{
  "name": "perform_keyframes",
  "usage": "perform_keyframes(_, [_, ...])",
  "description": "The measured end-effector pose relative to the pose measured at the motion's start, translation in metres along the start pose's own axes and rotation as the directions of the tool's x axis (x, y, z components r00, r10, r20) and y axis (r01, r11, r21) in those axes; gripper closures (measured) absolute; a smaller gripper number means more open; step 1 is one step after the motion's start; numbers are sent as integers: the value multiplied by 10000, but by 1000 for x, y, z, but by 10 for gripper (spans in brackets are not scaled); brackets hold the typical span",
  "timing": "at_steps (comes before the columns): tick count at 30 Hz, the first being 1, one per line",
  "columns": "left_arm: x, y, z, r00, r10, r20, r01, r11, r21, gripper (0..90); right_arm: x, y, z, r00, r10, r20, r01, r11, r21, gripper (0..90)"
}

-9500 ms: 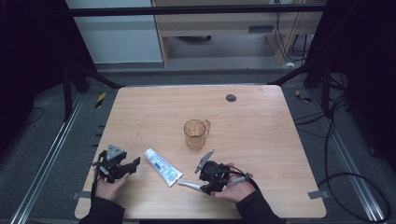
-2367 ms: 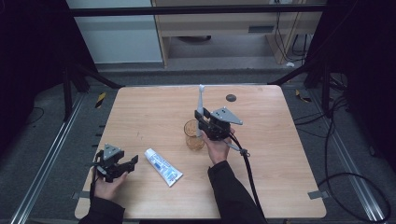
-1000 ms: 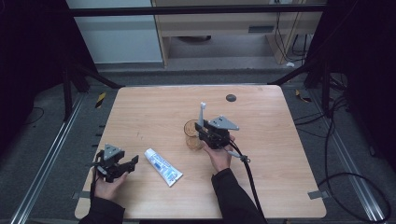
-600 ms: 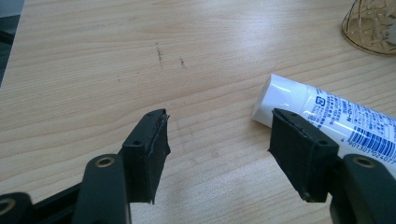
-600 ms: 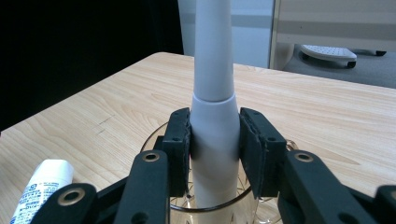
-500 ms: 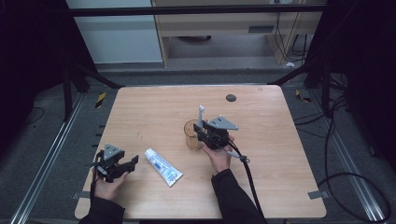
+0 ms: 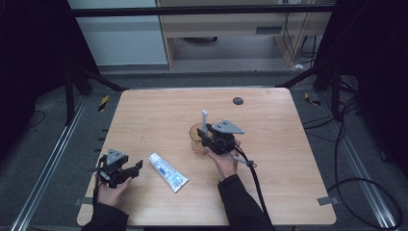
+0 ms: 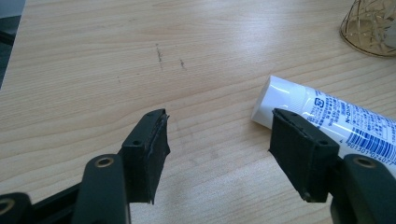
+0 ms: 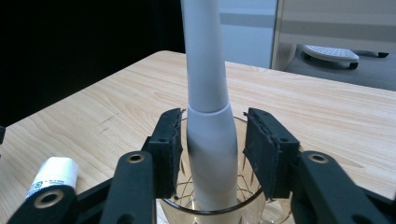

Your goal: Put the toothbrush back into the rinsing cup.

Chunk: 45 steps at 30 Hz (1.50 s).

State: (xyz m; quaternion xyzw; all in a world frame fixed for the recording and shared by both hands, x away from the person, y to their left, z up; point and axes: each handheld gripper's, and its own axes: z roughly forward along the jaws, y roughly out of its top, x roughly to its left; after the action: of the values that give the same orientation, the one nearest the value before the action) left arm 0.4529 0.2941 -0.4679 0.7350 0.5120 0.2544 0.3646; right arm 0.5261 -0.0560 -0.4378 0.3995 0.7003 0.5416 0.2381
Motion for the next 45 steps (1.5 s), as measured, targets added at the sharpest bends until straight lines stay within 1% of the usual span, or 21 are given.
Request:
perform_keyframes(4, [0,0,-1,10000,8,4,-8,10000,-22,364,0,1,0,10000,28,51,-29,10000,51,485])
perform_keyframes(5, [0,0,-1,10000,30,0,-30,10000,-35,364,0,1,0,10000,28,51,-29,10000,51,485])
perform_keyframes(8, [0,0,-1,10000,20,5,-20,10000,-56,363,2,2,-2,9999,62,114,-62,10000,31,390])
perform_keyframes(9, [0,0,-1,10000,20,5,-20,10000,-56,364,2,2,-2,9999,62,114,-62,10000,31,390])
perform_keyframes(11, [0,0,-1,10000,-38,1,38,9999,-95,364,4,4,-3,9998,-59,208,54,9997,231,323])
perform_keyframes(15, [1,0,-2,10000,-34,2,34,9999,-119,365,5,6,-6,9996,-78,264,69,9993,356,285])
perform_keyframes(17, [1,1,-2,10000,-34,0,34,9999,-105,366,4,7,-10,9991,-166,391,148,9989,443,254])
perform_keyframes(22, [-1,1,-3,10000,-6,26,7,9999,-161,373,3,10,-22,9985,-283,475,258,9983,522,240])
perform_keyframes(24, [-1,1,-4,10000,8,35,-8,9999,-158,378,3,12,-27,9978,-413,515,372,9962,785,242])
perform_keyframes(25, [-2,1,-4,10000,42,34,-42,9998,-172,378,3,12,-27,9978,-413,515,372,9962,785,242])
perform_keyframes(26, [-2,2,-5,10000,17,74,-15,9998,-194,388,3,13,-35,9973,-483,545,435,9953,869,242])
perform_keyframes(28, [-3,2,-5,9999,45,101,-43,9998,-207,398,2,13,-37,9973,-495,547,443,9948,914,241])
perform_keyframes(29, [-3,2,-6,9999,31,152,-28,9997,-225,421,0,13,-46,9969,-543,572,485,9939,994,236])
perform_keyframes(32, [-5,2,-7,9998,21,218,-16,9997,-240,456,-4,12,-56,9954,-712,646,631,9908,1195,230])
perform_keyframes(33, [-6,2,-7,9997,21,257,-15,9997,-234,456,-4,12,-56,9954,-712,646,631,9908,1195,230])
perform_keyframes(37, [-9,2,-8,9993,129,364,-123,9998,-178,546,-16,8,-74,9965,-569,612,480,9891,1389,234])
perform_keyframes(38, [-11,1,-9,9985,207,500,-202,9997,-108,565,-18,6,-78,9970,-488,599,398,9889,1433,242])
perform_keyframes(40, [-13,1,-8,9980,242,592,-240,9997,-44,585,-21,5,-82,9973,-454,573,368,9890,1430,251])
perform_keyframes(41, [-14,1,-8,9973,281,672,-283,9996,24,640,-28,0,-92,9974,-418,595,331,9894,1411,272])
perform_keyframes(42, [-16,0,-8,9967,322,746,-330,9994,88,640,-28,0,-92,9974,-418,595,331,9894,1411,272])
perform_keyframes(45, [-24,0,-6,9931,573,1024,-607,9977,309,701,-43,-10,-109,9951,-456,872,321,9880,1511,312])
